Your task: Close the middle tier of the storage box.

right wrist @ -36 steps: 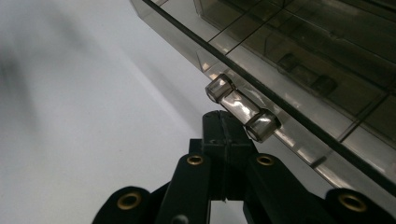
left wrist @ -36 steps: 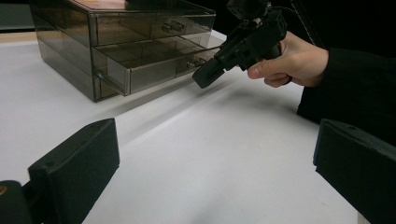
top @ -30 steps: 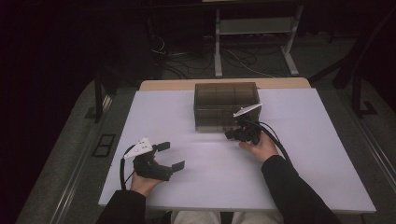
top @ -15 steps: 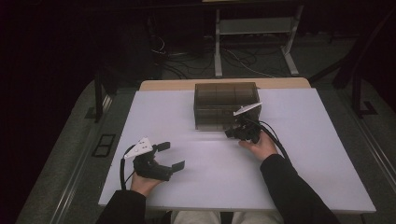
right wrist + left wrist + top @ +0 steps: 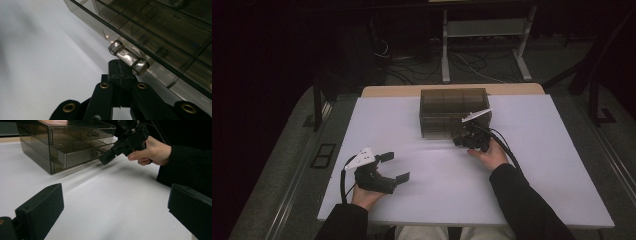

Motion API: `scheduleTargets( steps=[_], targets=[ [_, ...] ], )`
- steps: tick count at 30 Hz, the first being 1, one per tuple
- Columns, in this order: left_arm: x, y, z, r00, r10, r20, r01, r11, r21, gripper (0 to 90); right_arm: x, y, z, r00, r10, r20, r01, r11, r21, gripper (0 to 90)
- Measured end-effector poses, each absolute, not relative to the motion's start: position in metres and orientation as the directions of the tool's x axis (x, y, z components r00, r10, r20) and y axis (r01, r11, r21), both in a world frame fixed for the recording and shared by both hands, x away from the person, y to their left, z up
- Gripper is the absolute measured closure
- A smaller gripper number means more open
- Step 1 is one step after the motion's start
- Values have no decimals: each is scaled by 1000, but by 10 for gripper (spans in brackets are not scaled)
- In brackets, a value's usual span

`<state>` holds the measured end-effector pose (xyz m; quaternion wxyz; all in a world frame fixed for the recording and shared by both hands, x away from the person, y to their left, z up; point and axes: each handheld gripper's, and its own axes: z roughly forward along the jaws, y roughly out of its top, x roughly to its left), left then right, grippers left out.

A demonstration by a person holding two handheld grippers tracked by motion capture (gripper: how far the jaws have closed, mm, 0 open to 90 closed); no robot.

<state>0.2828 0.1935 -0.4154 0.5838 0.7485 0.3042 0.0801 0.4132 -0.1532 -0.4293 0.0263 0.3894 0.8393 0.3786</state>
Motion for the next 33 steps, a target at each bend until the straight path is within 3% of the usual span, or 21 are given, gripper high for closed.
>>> scheduleTargets(
  steps=[33],
  targets=[
    [283, 193, -416, 803, 548, -234, 361, -134, 923, 0, 423, -149, -431, -682, 688, 247, 641, 400, 655, 888]
  ],
)
